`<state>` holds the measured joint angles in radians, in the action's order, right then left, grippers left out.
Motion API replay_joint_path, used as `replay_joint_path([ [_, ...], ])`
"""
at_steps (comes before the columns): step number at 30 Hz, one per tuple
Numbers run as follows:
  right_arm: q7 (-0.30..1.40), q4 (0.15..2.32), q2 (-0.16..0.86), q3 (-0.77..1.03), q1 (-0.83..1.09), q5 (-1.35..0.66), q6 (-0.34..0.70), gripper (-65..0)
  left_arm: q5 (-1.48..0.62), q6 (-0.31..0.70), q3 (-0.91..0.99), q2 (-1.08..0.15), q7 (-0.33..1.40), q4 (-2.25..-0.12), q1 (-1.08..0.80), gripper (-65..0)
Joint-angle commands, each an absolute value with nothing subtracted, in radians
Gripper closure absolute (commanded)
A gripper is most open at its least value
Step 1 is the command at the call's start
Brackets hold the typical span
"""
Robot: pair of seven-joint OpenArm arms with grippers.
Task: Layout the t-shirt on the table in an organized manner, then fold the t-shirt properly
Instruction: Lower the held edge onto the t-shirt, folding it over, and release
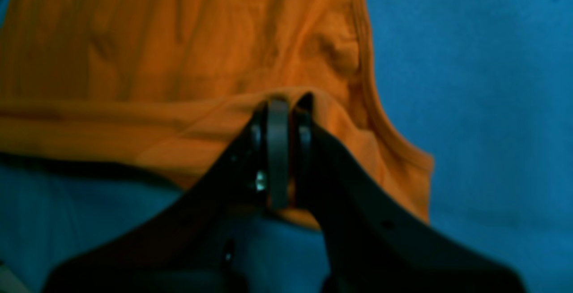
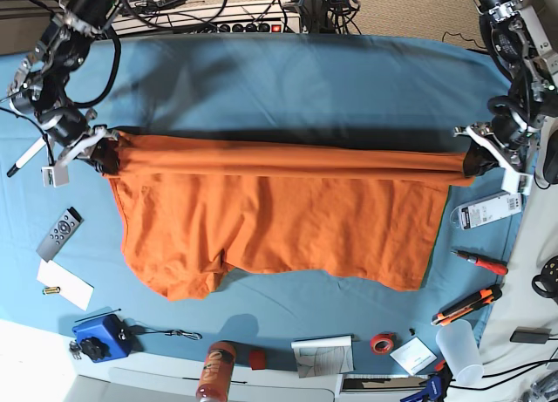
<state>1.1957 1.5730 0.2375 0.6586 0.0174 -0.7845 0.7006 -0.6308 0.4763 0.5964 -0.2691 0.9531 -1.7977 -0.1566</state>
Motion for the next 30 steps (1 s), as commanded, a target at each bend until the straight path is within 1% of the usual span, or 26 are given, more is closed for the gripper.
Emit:
replay_joint_path([
  [1, 1.170, 1.565, 0.258, 0.662, -0.017, -0.787, 0.698, 0.0, -0.621, 0.476, 0.577, -0.282, 0.910, -1.813, -0.146, 0.0],
  [3, 1.169, 1.519, 0.258, 0.662, -0.052, -0.765, 0.698, 0.0, -0.564, 0.453, 0.525, -0.282, 0.883, -1.813, -0.146, 0.0],
  [7, 1.141, 1.449, 0.258, 0.662, -0.097, -0.757, 0.698, 0.0, -0.424, 0.347, 0.435, -0.282, 0.799, -1.813, -0.140, 0.0],
  [9, 1.127, 1.416, 0.258, 0.662, -0.113, -0.735, 0.698, 0.0, -0.377, 0.328, 0.409, -0.279, 0.785, -1.813, -0.120, 0.0],
  [12, 1.097, 1.370, 0.258, 0.662, -0.129, -0.690, 0.698, 0.0, -0.347, 0.326, 0.392, -0.279, 0.785, -1.812, -0.081, 0.0],
  [15, 1.092, 1.350, 0.258, 0.662, -0.136, -0.687, 0.698, 0.0, -0.308, 0.276, 0.393, -0.280, 0.785, -1.800, -0.044, 0.0],
  [17, 1.091, 1.349, 0.259, 0.662, -0.136, -0.687, 0.698, 0.0, -0.299, 0.280, 0.393, -0.280, 0.785, -1.770, -0.028, 0.0],
  [20, 1.090, 1.349, 0.259, 0.662, -0.136, -0.687, 0.698, 0.0, -0.299, 0.316, 0.393, -0.279, 0.776, -1.689, -0.006, 0.0],
  [24, 1.069, 1.348, 0.258, 0.662, -0.136, -0.678, 0.698, 0.0, -0.299, 0.318, 0.393, -0.279, 0.690, -1.594, 0.011, 0.0],
  [30, 1.018, 1.348, 0.258, 0.660, -0.136, -0.627, 0.698, 0.0, -0.299, 0.315, 0.393, -0.279, 0.670, -1.571, 0.057, 0.0],
])
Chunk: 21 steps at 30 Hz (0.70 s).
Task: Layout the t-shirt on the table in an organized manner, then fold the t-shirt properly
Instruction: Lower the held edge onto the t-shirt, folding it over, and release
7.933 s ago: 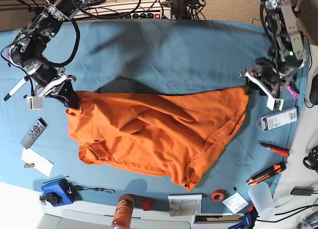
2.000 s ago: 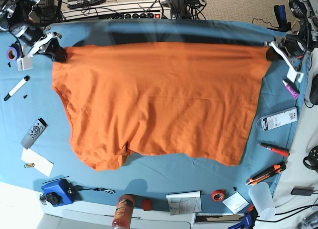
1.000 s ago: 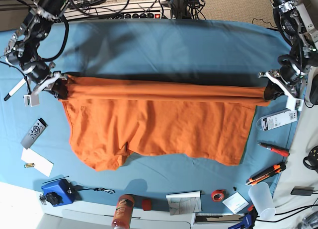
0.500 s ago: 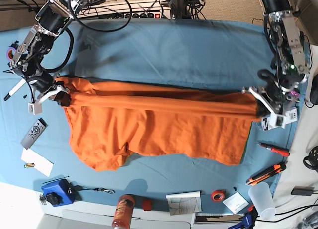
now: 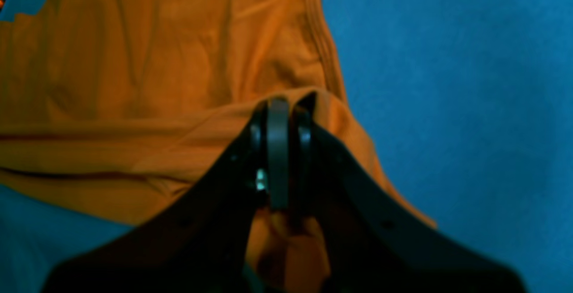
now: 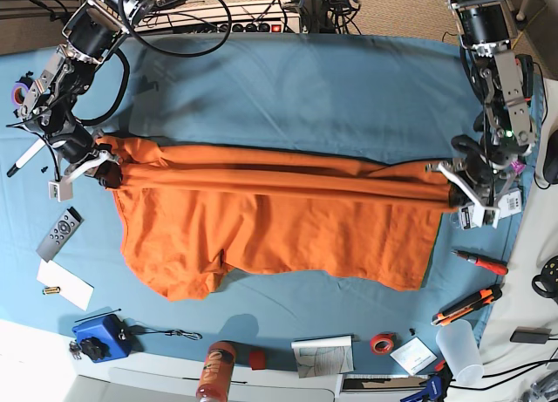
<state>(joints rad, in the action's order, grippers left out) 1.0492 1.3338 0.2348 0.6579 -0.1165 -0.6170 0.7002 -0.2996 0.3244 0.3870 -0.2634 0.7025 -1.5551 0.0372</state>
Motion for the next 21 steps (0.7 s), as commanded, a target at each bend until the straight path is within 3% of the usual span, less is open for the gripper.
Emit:
replay_joint_path([
  [1, 1.018, 1.348, 0.258, 0.660, -0.136, -0.627, 0.698, 0.0, -0.299, 0.316, 0.393, -0.279, 0.670, -1.571, 0.068, 0.0],
  [10, 1.021, 1.348, 0.258, 0.538, -0.136, -0.607, 0.698, 0.0, -0.299, 0.364, 0.362, -0.280, 0.671, -1.569, 0.080, -1.0],
  [13, 1.015, 1.348, 0.258, 0.506, -0.139, -0.605, 0.698, -1.4, -0.299, 0.363, 0.362, -0.280, 0.652, -1.569, 0.080, -20.3],
  [15, 1.016, 1.348, 0.258, 0.503, -0.149, -0.605, 0.698, -7.7, -0.299, 0.363, 0.362, -0.280, 0.645, -1.570, 0.081, -27.1],
  [21, 1.042, 1.349, 0.286, 0.523, -0.196, -0.668, 0.698, -10.4, -0.321, 0.353, 0.363, -0.280, 0.665, -1.575, 0.081, -27.9],
])
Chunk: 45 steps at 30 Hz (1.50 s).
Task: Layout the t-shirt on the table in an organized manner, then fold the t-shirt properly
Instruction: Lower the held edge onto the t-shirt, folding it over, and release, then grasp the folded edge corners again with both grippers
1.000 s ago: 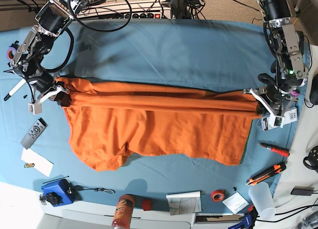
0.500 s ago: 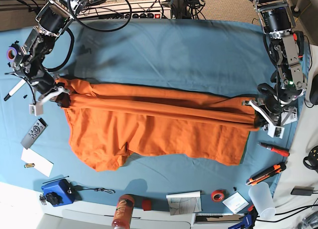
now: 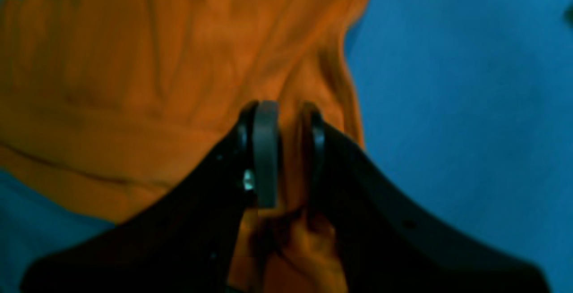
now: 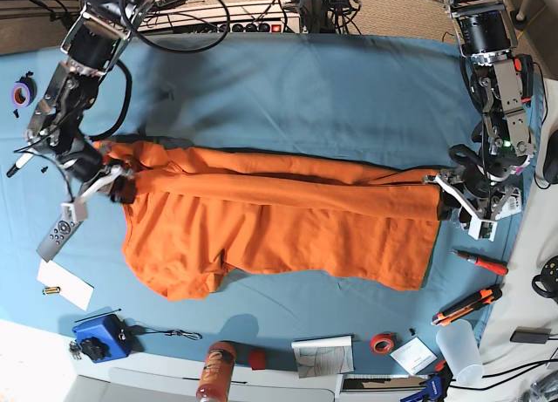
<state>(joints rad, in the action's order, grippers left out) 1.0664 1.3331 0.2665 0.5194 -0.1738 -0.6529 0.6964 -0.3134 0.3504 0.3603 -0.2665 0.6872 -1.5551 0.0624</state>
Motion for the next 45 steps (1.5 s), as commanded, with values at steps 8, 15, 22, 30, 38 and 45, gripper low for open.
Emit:
replay_joint_path([
  [8, 1.160, 1.388, 0.297, 0.727, -0.246, -0.849, 0.698, -10.4, -0.431, 0.307, 0.363, -0.280, 0.897, -1.619, 0.079, -27.9],
  [15, 1.226, 1.388, 0.321, 0.873, -0.205, -0.874, 0.698, -10.4, -0.435, 0.307, 0.365, -0.280, 0.940, -1.620, 0.039, -27.9],
  [22, 1.281, 1.388, 0.382, 0.944, -0.068, -0.966, 0.698, -10.4, -0.496, 0.316, 0.460, -0.280, 1.035, -1.692, -0.016, -27.9],
  [30, 1.319, 1.388, 0.380, 1.031, 0.039, -1.014, 0.698, -10.9, -0.732, 0.469, 0.786, -0.300, 1.108, -1.838, -0.053, -27.9],
  [38, 1.303, 1.387, 0.378, 0.965, 0.041, -1.043, 0.698, -22.9, -0.796, 0.469, 0.905, -0.333, 1.133, -1.838, -0.138, -27.9],
  [45, 1.208, 1.386, 0.368, 0.753, 0.016, -0.939, 0.698, -22.9, -0.834, 0.470, 0.907, -0.332, 1.131, -1.838, -0.169, -27.9],
])
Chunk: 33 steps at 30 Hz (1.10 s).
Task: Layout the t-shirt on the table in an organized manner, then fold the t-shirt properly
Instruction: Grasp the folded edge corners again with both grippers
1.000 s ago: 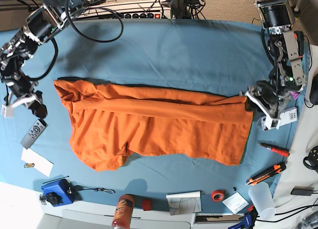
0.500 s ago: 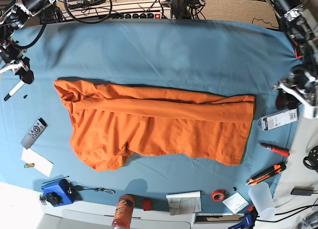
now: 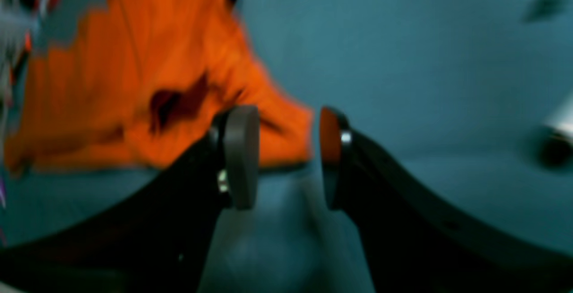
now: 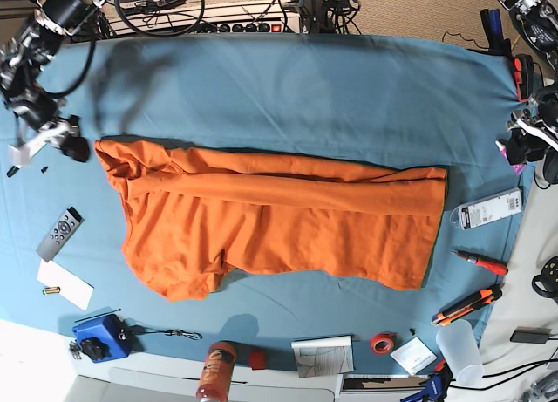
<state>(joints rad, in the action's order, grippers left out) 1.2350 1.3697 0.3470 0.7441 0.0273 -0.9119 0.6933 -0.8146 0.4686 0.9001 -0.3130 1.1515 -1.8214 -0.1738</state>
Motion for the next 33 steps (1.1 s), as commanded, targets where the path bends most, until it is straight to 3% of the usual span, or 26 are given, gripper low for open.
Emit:
replay_joint_path([
  [1, 1.188, 1.386, 0.359, 0.727, 0.014, -0.912, 0.698, -22.9, -0.834, 0.470, 0.907, -0.332, 1.130, -1.838, -0.169, -27.9],
  [8, 1.093, 1.386, 0.248, 0.695, 0.014, -0.693, 0.698, -22.9, -0.834, 0.470, 0.907, -0.332, 1.129, -1.837, -0.169, -27.9],
  [15, 1.089, 1.386, 0.229, 0.694, 0.014, -0.673, 0.698, -22.6, -0.838, 0.470, 0.906, -0.330, 1.129, -1.837, -0.168, -27.9],
  [21, 1.103, 1.386, 0.230, 0.694, 0.014, -0.672, 0.698, -5.2, -0.876, 0.509, 0.905, -0.284, 1.130, -1.835, -0.169, -27.9],
  [23, 1.103, 1.386, 0.230, 0.694, 0.014, -0.672, 0.698, -4.3, -0.876, 0.530, 0.897, -0.253, 1.130, -1.832, -0.169, -28.0],
  [30, 1.108, 1.386, 0.230, 0.694, 0.014, -0.672, 0.698, -4.3, -0.836, 0.522, 0.650, -0.225, 1.045, -1.795, -0.168, -31.1],
  [33, 1.121, 1.386, 0.231, 0.695, 0.014, -0.672, 0.698, -4.3, -0.675, 0.411, 0.550, -0.224, 0.952, -1.795, -0.149, -31.1],
])
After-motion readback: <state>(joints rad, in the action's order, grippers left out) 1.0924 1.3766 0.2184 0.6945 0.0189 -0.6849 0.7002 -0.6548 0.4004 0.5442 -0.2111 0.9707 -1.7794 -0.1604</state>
